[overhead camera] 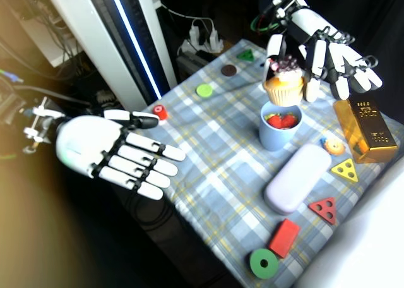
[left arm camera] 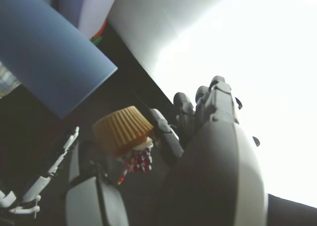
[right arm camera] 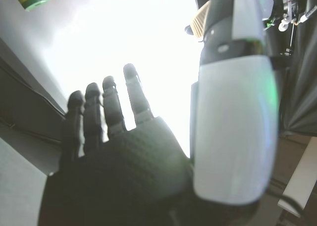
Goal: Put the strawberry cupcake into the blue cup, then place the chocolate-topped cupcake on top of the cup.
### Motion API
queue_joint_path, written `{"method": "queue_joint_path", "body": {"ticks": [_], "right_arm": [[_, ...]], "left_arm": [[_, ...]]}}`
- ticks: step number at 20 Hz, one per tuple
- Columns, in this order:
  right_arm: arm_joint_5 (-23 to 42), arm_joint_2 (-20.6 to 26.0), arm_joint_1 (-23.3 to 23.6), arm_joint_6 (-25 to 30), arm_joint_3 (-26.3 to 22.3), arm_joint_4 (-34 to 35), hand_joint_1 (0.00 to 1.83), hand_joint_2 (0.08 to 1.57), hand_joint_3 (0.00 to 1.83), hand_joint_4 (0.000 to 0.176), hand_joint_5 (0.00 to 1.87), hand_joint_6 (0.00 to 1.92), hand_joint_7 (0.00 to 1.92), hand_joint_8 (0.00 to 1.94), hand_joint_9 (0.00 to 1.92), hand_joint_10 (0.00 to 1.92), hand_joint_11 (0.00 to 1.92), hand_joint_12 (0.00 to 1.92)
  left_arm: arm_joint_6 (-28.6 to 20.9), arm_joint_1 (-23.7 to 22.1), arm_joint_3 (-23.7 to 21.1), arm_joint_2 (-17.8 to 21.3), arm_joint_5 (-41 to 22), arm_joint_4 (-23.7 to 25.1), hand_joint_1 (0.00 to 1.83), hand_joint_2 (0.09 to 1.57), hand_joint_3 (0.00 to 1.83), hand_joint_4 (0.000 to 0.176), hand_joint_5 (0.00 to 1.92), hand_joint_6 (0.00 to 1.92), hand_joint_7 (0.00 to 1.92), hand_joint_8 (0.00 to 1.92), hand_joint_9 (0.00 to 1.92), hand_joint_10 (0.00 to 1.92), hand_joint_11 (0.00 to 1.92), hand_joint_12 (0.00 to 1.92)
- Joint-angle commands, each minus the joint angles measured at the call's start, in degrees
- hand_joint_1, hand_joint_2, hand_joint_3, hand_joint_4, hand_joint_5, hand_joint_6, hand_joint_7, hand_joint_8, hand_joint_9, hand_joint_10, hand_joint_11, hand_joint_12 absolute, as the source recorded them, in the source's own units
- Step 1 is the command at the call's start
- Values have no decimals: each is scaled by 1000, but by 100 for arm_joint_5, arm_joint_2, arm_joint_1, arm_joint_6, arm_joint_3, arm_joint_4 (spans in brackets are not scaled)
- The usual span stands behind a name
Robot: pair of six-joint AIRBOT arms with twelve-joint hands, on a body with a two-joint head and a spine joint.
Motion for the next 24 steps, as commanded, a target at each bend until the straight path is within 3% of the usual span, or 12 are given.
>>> {"method": "queue_joint_path", "body": {"ticks": [1,4,6,7,11,12,14,15,18,19,22,24], "right_arm": [[715,-17,16,51,24,13,265,897,5,43,24,3,31,6,20,6,49,23],[715,-27,10,53,27,13,249,879,0,61,30,3,24,1,35,9,61,29],[715,-32,10,54,31,13,266,887,2,50,36,4,34,4,55,14,78,38],[714,-32,9,56,31,13,275,883,0,32,45,6,39,5,71,18,99,47],[714,-34,1,71,31,13,267,883,2,39,38,0,22,0,26,1,57,32],[714,-36,1,71,32,13,271,876,0,49,36,0,21,0,19,0,46,28],[714,-36,-2,71,34,12,236,868,0,52,38,1,27,2,24,2,53,32],[714,-38,-5,72,36,12,256,872,0,48,38,1,26,1,24,2,49,31],[714,-40,-10,72,40,16,246,871,0,63,17,0,11,0,25,1,59,38],[715,-40,-10,72,39,29,232,868,0,72,6,0,1,0,4,0,36,28],[845,-10,-10,72,15,84,231,933,19,18,30,10,4,1,0,0,6,16],[1013,44,-11,71,-53,137,156,964,20,0,37,9,14,5,0,0,18,9]], "left_arm": [[-48,-74,39,-22,-654,174,861,932,0,107,671,0,537,14,198,10,0,0],[-49,-75,38,-22,-636,181,837,930,0,115,671,2,399,0,157,5,0,0],[-49,-74,37,-23,-634,181,856,953,2,94,670,1,496,11,198,9,0,0],[-49,-74,37,-23,-628,181,866,940,0,112,670,0,474,2,188,1,0,0],[-49,-70,38,-24,-620,181,865,919,0,102,683,2,496,9,194,9,0,0],[-49,-72,38,-24,-620,181,841,923,0,130,677,0,442,1,162,1,0,0],[-49,-74,37,-24,-622,182,823,928,0,114,690,0,530,5,205,2,0,0],[-49,-74,31,-23,-626,182,793,925,0,137,678,0,435,0,161,0,0,0],[-49,-74,2,-13,-630,182,783,919,0,117,693,8,475,22,207,18,0,0],[-49,-71,-22,5,-632,189,774,936,1,91,692,3,563,17,257,12,0,0],[-46,49,-225,206,-806,227,624,994,16,105,598,0,588,9,274,5,0,0],[-46,291,-474,460,-1002,181,224,1065,14,78,472,0,461,0,227,0,0,0]]}}
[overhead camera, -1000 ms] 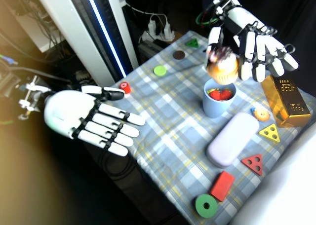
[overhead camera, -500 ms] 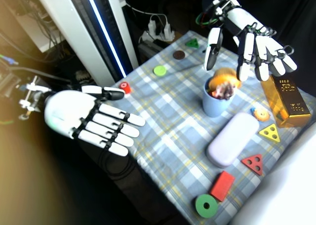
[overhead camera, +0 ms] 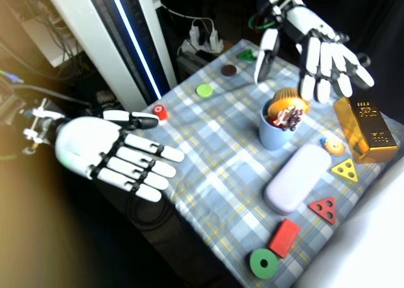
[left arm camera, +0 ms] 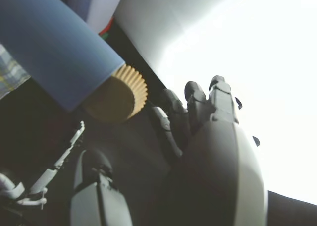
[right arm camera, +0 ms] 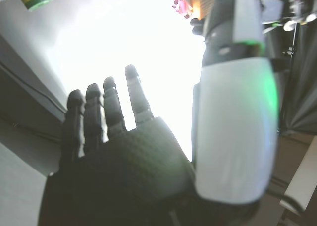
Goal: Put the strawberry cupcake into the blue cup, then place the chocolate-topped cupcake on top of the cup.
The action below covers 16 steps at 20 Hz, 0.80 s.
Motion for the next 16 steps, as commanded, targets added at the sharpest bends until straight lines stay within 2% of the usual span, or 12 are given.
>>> {"method": "queue_joint_path", "body": {"ticks": [1,3,4,5,6,7,8,10,11,13,14,16], "right_arm": [[970,74,6,44,-34,46,41,950,10,0,28,3,2,0,0,0,7,3],[1224,148,-102,37,-125,171,1,960,12,0,12,0,0,0,0,0,0,0],[1413,191,-240,18,-188,278,0,966,13,1,2,0,0,0,0,0,0,0],[1679,251,-421,-64,-299,440,0,987,21,23,0,0,0,0,0,0,0,0],[1963,331,-665,-183,-437,657,0,993,21,14,0,0,0,0,0,0,0,0],[2246,391,-946,-196,-529,879,0,993,20,13,0,0,0,0,0,0,0,0],[2594,430,-1336,-195,-618,1134,0,1060,15,25,0,0,0,0,0,0,0,0],[2996,465,-1737,-195,-812,1491,0,1064,5,21,0,0,0,0,0,0,0,0],[2996,433,-1765,-195,-890,1690,0,1048,0,0,0,0,0,0,0,0,0,0],[2996,293,-1753,-197,-890,1739,0,1055,1,0,0,0,0,0,0,0,0,0],[2996,246,-1722,-197,-882,1739,0,1036,0,0,3,1,0,0,0,0,0,0],[2996,152,-1690,-197,-836,1739,0,1038,0,7,17,7,0,0,0,0,0,0]], "left_arm": [[-35,128,-109,150,-922,-45,44,1087,16,56,383,0,366,0,185,0,0,0],[-33,574,-405,417,-1293,-314,1,1066,2,39,277,0,239,0,143,0,0,0],[-26,784,-538,528,-1493,-457,0,1033,0,40,192,0,133,0,49,0,0,0],[17,1009,-690,629,-1706,-609,0,993,0,66,127,0,55,0,9,0,0,0],[210,1185,-854,714,-1878,-748,0,970,0,78,97,0,20,0,1,0,0,0],[457,1323,-1016,777,-2021,-870,0,958,0,97,67,0,3,0,0,0,0,0],[688,1463,-1163,809,-2180,-988,0,950,0,112,35,0,0,0,0,0,0,0],[786,1667,-1320,793,-2483,-1131,0,895,0,139,9,0,0,0,0,0,0,0],[785,1811,-1374,727,-2731,-1226,0,864,0,143,11,2,0,0,0,0,0,0],[781,2132,-1444,594,-3247,-1517,0,871,0,139,10,2,0,0,0,0,0,0],[781,2200,-1471,562,-3361,-1570,0,874,0,147,18,5,0,0,0,0,0,0],[780,2286,-1518,482,-3535,-1650,0,881,0,140,32,9,5,2,0,0,0,0]]}}
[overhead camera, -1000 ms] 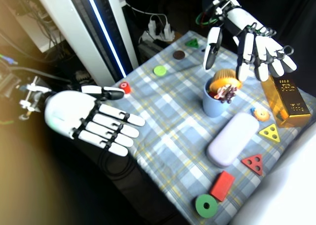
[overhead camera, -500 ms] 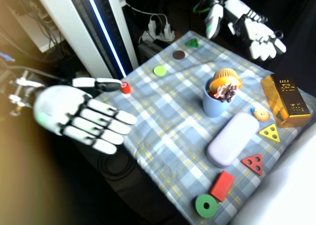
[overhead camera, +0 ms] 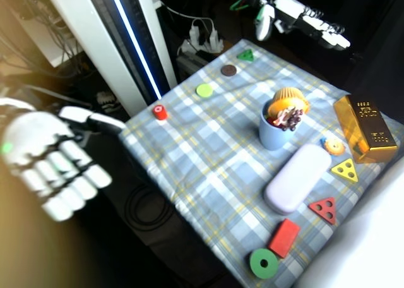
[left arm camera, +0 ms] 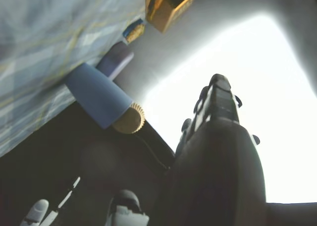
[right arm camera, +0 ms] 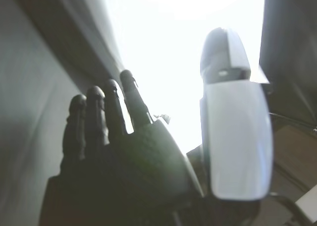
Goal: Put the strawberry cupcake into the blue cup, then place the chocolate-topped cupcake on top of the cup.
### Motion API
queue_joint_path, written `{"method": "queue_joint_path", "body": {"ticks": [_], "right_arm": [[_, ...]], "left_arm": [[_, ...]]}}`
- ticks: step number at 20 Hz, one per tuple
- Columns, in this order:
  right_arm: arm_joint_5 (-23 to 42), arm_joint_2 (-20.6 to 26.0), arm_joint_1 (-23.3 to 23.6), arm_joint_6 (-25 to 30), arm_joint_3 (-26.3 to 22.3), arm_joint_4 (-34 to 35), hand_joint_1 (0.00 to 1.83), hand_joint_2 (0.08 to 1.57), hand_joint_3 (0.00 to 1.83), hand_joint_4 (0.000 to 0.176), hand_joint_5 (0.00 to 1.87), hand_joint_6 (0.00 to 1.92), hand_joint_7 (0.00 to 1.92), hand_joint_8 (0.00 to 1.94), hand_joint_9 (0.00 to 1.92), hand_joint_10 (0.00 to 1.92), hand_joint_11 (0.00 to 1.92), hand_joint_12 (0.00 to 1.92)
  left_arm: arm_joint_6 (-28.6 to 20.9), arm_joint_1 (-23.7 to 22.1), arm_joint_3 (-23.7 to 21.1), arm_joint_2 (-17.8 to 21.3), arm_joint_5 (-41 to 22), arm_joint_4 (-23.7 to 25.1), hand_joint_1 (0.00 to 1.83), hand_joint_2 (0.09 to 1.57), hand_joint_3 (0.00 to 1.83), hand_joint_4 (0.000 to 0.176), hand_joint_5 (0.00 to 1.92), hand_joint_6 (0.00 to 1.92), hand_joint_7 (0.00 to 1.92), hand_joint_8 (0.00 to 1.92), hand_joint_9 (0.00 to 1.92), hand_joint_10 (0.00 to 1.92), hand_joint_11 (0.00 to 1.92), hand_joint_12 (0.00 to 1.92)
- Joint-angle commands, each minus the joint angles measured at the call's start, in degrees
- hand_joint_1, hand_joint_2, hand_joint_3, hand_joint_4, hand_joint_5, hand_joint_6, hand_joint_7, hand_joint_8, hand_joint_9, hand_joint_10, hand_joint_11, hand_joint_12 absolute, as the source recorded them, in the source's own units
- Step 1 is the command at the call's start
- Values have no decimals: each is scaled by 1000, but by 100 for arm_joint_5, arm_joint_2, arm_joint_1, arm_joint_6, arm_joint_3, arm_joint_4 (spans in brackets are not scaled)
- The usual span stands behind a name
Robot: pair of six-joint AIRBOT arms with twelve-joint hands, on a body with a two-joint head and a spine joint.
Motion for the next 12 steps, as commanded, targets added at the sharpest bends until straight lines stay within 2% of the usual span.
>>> {"method": "queue_joint_path", "body": {"ticks": [1,2,3,4,5,6,8,9,11,12], "right_arm": [[758,-16,64,6,88,73,0,1009,0,48,8,2,0,0,0,0,0,0],[758,-53,73,6,120,70,0,1021,0,47,1,0,0,0,0,0,0,0],[758,-97,102,6,161,53,0,1015,0,47,0,0,0,0,0,0,0,0],[758,-156,158,6,213,10,0,1035,0,20,16,6,0,0,0,0,0,0],[758,-221,202,6,273,-41,0,1030,0,26,7,2,0,0,0,0,0,0],[758,-262,228,6,305,-85,0,992,0,47,10,3,0,0,0,0,0,0],[758,-344,270,6,333,-119,0,928,0,66,13,1,0,0,0,0,0,0],[758,-363,283,6,336,-120,0,946,0,41,23,5,0,0,0,0,0,0],[758,-428,329,6,368,-118,0,956,4,53,7,0,0,0,0,0,0,0],[758,-463,365,6,388,-117,0,944,0,79,1,0,0,0,0,0,0,0]], "left_arm": [[-26,-4,-21,-70,-921,306,0,887,0,135,53,16,16,6,0,0,0,0],[-26,28,-34,-106,-1013,260,0,890,0,142,59,16,22,7,0,0,0,0],[-26,83,-59,-147,-1142,204,0,911,8,129,61,14,11,2,0,0,0,0],[-26,133,-90,-166,-1254,169,0,895,0,149,55,10,9,1,0,0,0,0],[-26,195,-124,-181,-1363,112,0,885,0,148,55,9,7,0,0,0,0,0],[-27,223,-135,-189,-1387,93,0,903,4,109,51,6,10,1,0,0,0,0],[-28,258,-157,-198,-1389,76,0,901,2,106,54,6,12,2,0,0,0,0],[-28,269,-166,-198,-1393,76,0,891,0,106,56,6,12,2,0,0,0,0],[-40,310,-175,-196,-1398,34,0,874,0,93,65,8,25,6,0,0,0,0],[-63,330,-175,-201,-1398,-4,0,907,7,58,63,6,16,2,0,0,0,0]]}}
